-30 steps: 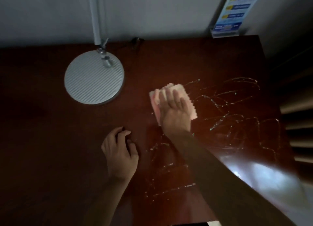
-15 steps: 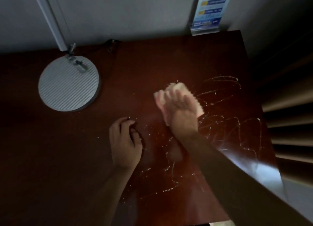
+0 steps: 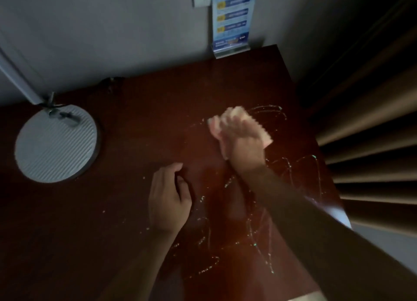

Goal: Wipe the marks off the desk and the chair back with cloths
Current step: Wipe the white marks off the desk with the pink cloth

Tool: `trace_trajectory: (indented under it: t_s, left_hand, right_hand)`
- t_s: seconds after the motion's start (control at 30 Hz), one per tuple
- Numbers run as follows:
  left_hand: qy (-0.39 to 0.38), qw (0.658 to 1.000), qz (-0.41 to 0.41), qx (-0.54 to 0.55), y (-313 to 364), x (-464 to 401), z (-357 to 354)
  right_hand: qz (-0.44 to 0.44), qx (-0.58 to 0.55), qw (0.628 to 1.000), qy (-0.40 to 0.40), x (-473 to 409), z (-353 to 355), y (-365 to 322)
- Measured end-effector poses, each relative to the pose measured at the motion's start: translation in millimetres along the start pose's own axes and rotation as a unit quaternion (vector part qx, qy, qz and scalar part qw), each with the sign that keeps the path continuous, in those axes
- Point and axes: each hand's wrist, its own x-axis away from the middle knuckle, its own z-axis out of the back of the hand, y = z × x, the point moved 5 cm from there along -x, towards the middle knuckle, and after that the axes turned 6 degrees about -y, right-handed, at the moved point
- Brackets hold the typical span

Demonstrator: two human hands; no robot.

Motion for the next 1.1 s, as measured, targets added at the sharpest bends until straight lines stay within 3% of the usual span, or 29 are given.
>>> trace_trajectory:
  t_s: [0.1, 0.17, 0.27, 0.37, 0.43, 0.5, 0.57, 0.63, 0.7, 0.77, 0.83, 0.93, 1.0, 1.1]
  left_hand:
    - [-0.002, 1.0, 0.013, 0.027, 18.4, -5.7, -15.3]
    - [0.025, 0.999, 0.003, 0.045, 27.9, -10.1, -17.7]
    - [0.061, 0.996, 0.022, 0.06, 29.2, -17.9, -21.6]
    - [0.048, 0.997, 0.022, 0.058, 32.1, -23.7, -29.1]
    - [0.023, 0.998, 0.028, 0.06, 35.8, -29.0, -35.2]
    - [0.002, 0.998, 0.024, 0.066, 48.3, -31.4, -44.3]
    - [-0.004, 0.997, 0.019, 0.069, 60.1, -32.4, -48.7]
    - [0.01, 0.997, 0.008, 0.071, 67.8, -32.7, -49.0]
    - [0.013, 0.997, 0.013, 0.079, 68.9, -34.7, -50.8]
    - [-0.006, 0.997, 0.031, 0.077, 68.0, -35.9, -52.2]
    - [-0.02, 0.996, 0.035, 0.075, 70.2, -38.4, -55.1]
    - [-0.041, 0.995, 0.039, 0.085, 75.7, -39.1, -60.4]
    - [-0.043, 0.994, 0.034, 0.091, 80.9, -37.5, -62.8]
    - [-0.034, 0.993, 0.028, 0.107, 85.9, -35.5, -64.6]
  right_hand:
    - [-0.073, 0.015, 0.997, 0.036, 7.5, 9.3, 53.9]
    - [-0.039, 0.027, 0.997, 0.059, 14.6, 14.1, 16.2]
    - [0.061, -0.104, 0.992, 0.044, 29.4, 15.7, -43.6]
    - [0.074, -0.15, 0.984, 0.056, 27.5, 16.6, -10.9]
    - [0.003, -0.118, 0.991, 0.066, 13.2, 8.3, 47.5]
    - [-0.093, -0.061, 0.994, 0.015, 1.9, -5.6, 111.7]
    - [-0.125, 0.004, 0.992, 0.022, 4.1, -6.6, 133.5]
    - [-0.072, 0.031, 0.996, 0.044, 15.5, 6.0, 93.4]
    - [0.035, -0.057, 0.994, 0.083, 41.5, 20.0, 27.3]
    - [0.067, -0.144, 0.984, 0.076, 55.3, 24.8, -1.1]
    - [0.036, -0.167, 0.984, 0.039, 46.9, 16.9, 29.4]
    - [-0.112, -0.063, 0.992, -0.018, 30.9, 3.4, 117.8]
    - [-0.179, -0.036, 0.982, 0.052, 37.6, 9.2, 151.0]
    - [-0.12, -0.052, 0.99, 0.059, 59.4, 13.7, 104.8]
